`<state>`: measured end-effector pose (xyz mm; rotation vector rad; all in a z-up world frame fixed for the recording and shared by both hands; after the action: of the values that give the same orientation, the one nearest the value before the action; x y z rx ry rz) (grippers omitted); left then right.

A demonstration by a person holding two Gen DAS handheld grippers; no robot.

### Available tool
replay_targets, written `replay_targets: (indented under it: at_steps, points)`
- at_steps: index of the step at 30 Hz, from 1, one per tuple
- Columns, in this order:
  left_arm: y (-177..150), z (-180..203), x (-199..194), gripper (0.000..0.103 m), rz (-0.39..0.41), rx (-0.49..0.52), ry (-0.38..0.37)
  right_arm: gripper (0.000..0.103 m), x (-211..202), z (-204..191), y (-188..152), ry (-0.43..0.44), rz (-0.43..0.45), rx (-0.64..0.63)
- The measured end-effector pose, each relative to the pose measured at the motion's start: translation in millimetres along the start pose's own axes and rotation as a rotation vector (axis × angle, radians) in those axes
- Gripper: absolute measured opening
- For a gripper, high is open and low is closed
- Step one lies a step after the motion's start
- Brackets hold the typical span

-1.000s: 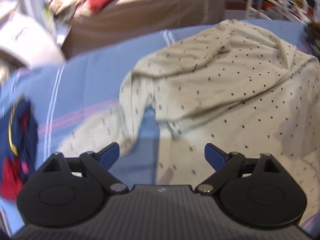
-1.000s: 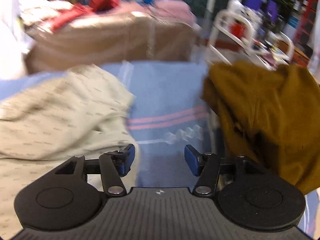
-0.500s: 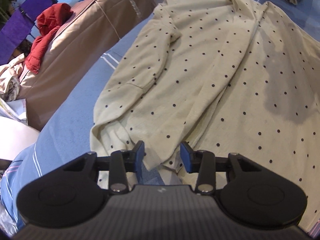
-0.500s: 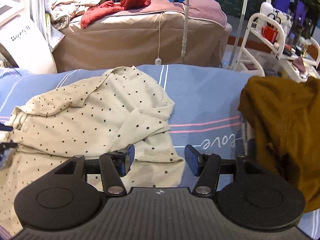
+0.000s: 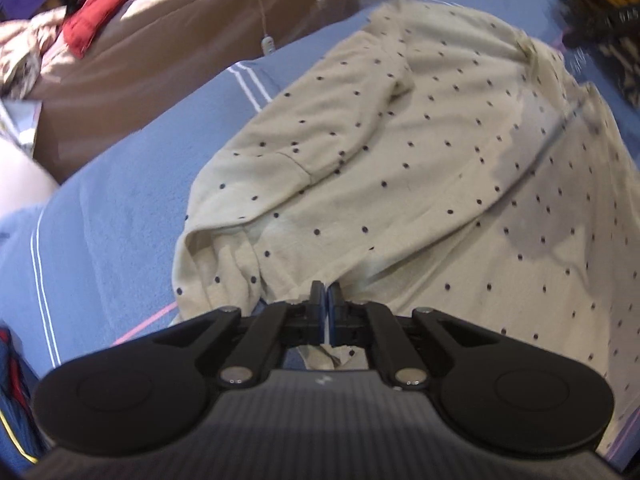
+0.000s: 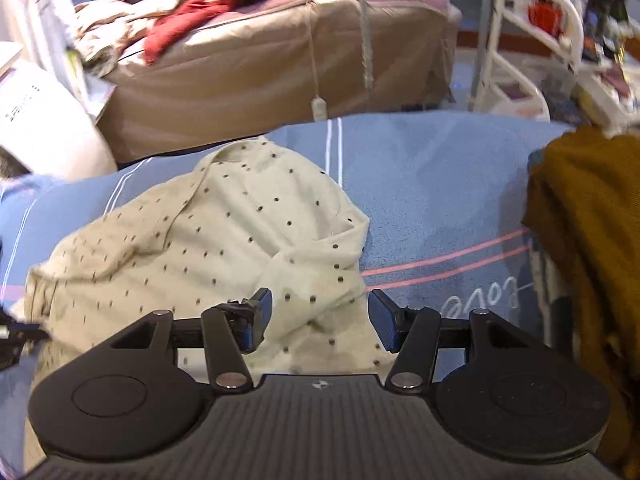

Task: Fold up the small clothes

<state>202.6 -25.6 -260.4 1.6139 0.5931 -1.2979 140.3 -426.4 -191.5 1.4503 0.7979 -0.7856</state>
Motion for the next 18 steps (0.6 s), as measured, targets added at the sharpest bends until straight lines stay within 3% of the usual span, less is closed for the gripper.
replay_targets:
  at_steps: [3, 6, 7, 8, 9, 10, 14, 16, 18]
  points:
    - [9.5, -14.1, -0.3, 0.001, -0.005, -0.082, -0.010, 0.090, 12.1, -2.3, 10.7, 0.020, -0.004, 0.011]
    - [20.9, -29.0, 6.0, 0.001, -0.049, -0.180, -0.050, 0.086, 27.4, -18.8, 20.3, -0.029, -0.048, -0.134]
    - [23.5, -32.3, 8.8, 0.001, -0.052, -0.198, -0.052, 0.075, 34.5, -20.0, 21.4, -0.026, -0.064, -0.157]
    - [26.2, -35.3, 13.1, 0.001, -0.061, -0.209, -0.051, 0.024, 40.5, -20.2, 22.0, -0.026, -0.075, -0.168]
    - [29.0, -39.0, 20.0, 0.001, -0.066, -0.219, -0.041, 0.003, 47.3, -18.6, 23.2, -0.033, -0.090, -0.186]
    - [31.0, -42.0, 25.2, 0.001, -0.071, -0.230, -0.033, 0.006, 52.4, -16.7, 25.2, -0.045, -0.090, -0.210]
    - [34.7, -56.2, 37.8, 0.002, -0.090, -0.307, -0.038, 0.000, 61.0, -4.1, 37.9, -0.117, -0.069, -0.243]
    - [31.7, -55.1, 39.9, 0.006, -0.086, -0.291, -0.030, 0.000, 64.6, 6.8, 43.2, -0.148, -0.064, -0.230]
    - [27.7, -48.5, 35.5, 0.013, -0.074, -0.255, -0.008, 0.003, 70.9, 16.0, 45.2, -0.106, -0.076, -0.220]
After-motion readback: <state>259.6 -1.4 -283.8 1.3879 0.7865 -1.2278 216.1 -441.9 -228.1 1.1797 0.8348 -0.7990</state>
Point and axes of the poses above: each gripper's, at about its wrist camera, not at the fingertips, and x roughly the way its jaws point, z to its right, y to its top, the point moved 1 cm from there along x, roughly the way its jaws point, and after that the axes turned 15 degrees about -x, right-handed, at the moved point
